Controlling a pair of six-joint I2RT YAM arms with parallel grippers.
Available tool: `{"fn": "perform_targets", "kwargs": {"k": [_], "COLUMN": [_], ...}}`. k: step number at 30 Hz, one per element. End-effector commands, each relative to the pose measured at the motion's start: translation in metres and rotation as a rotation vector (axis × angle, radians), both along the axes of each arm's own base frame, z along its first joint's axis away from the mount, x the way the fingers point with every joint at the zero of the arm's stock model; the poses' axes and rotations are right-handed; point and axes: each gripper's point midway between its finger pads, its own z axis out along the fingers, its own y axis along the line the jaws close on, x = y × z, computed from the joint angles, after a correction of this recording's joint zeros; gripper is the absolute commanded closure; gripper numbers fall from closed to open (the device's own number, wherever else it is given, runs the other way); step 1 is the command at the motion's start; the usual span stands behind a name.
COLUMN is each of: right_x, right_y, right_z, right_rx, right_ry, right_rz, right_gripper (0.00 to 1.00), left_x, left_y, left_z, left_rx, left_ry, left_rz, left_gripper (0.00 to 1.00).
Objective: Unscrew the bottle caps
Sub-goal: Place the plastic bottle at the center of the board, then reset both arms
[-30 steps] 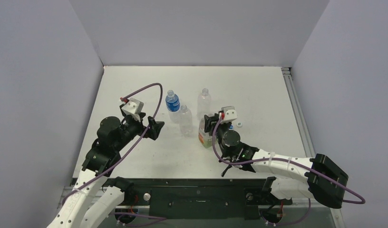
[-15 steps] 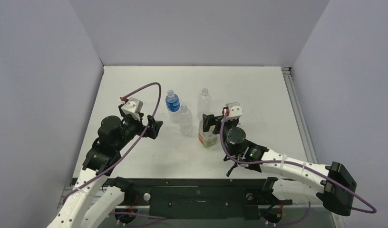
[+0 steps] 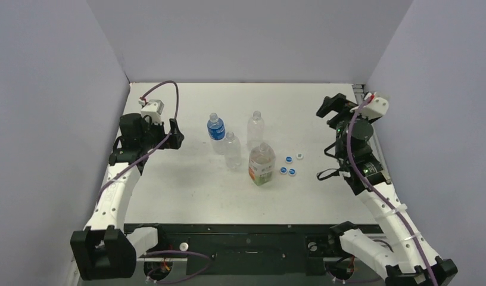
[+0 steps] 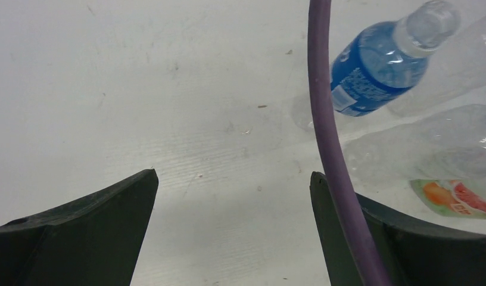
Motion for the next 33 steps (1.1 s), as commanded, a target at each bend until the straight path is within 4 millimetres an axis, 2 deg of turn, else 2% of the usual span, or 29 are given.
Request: {"fn": "perform_targets", "kwargs": {"k": [1,2,3,4,5,6,7,8,9,10,12,13,14,15,16,17,18,19,20,22,29,33], "right_x": [0.02,0.026,0.027,0.03,0.029,0.031,0.029,0.03,0.027,0.029,0.025,0.026,0.022,0.023,0.018,0.019,0.015,0.016,0.012,0.011,0.017,0.018], "right_y": [-0.065,-0.074,-0.088,-0.098,-0.109,-0.117,-0.127,-0.133,-0.141,-0.144,-0.153,-0.155,-0.155,-0.155,-0.155,-0.155,-0.154,-0.154,-0.155,-0.155,-0.153,-0.149], "right_z": [-0.044,-0.045,-0.064,-0.067,-0.083,-0.091,-0.103,-0.109,-0.122,-0.123,-0.149,-0.15,-0.169,-0.169,-0.188,-0.187,-0.202,-0.199,-0.211,-0.216,-0.224,-0.222], "right_rx": [-0.022,-0.05,-0.077,-0.11,-0.131,-0.157,-0.171,-0.178,-0.184,-0.17,-0.166,-0.171,-0.188,-0.192,-0.204,-0.2,-0.211,-0.205,-0.21,-0.205,-0.205,-0.205], "right_ry": [0.164,0.149,0.177,0.166,0.194,0.212,0.242,0.252,0.272,0.252,0.276,0.253,0.281,0.255,0.286,0.254,0.276,0.241,0.257,0.239,0.207,0.177], "right_rz": [-0.214,-0.244,-0.285,-0.326,-0.359,-0.391,-0.427,-0.45,-0.472,-0.483,-0.499,-0.503,-0.494,-0.493,-0.488,-0.489,-0.476,-0.479,-0.48,-0.487,-0.475,-0.472], "right_gripper": [0.15,0.14,0.13,0.12,0.12,0.12,0.11,0.12,0.12,0.12,0.12,0.13,0.13,0.13,0.13,0.13,0.13,0.13,0.13,0.13,0.12,0.12], "left_x": [0.036,0.045,0.044,0.05,0.045,0.049,0.041,0.046,0.039,0.042,0.039,0.041,0.039,0.041,0.039,0.04,0.037,0.038,0.037,0.036,0.036,0.041], "left_y": [0.02,0.024,0.027,0.029,0.031,0.032,0.034,0.039,0.042,0.048,0.054,0.056,0.059,0.062,0.064,0.064,0.063,0.063,0.06,0.061,0.062,0.06], "left_z": [0.009,0.009,-0.006,0.001,-0.019,-0.007,-0.029,-0.012,-0.033,-0.028,-0.053,-0.053,-0.067,-0.064,-0.077,-0.079,-0.091,-0.088,-0.092,-0.097,-0.095,-0.083], "left_rx": [0.014,0.015,-0.004,-0.007,-0.015,-0.006,-0.005,0.012,0.014,0.023,0.001,-0.015,-0.053,-0.058,-0.07,-0.066,-0.07,-0.064,-0.07,-0.066,-0.063,-0.13], "left_ry": [-0.081,-0.115,-0.101,-0.168,-0.152,-0.238,-0.226,-0.331,-0.317,-0.373,-0.334,-0.347,-0.317,-0.347,-0.318,-0.325,-0.304,-0.333,-0.332,-0.311,-0.32,-0.377], "left_rz": [-0.013,-0.005,0.014,0.021,0.027,0.026,0.03,0.041,0.053,0.066,0.085,0.082,0.093,0.095,0.099,0.097,0.094,0.089,0.07,0.066,0.079,0.125], "left_gripper": [0.03,0.03,0.04,0.04,0.03,0.03,0.03,0.03,0.04,0.03,0.03,0.04,0.03,0.03,0.03,0.03,0.03,0.03,0.03,0.03,0.03,0.03]}}
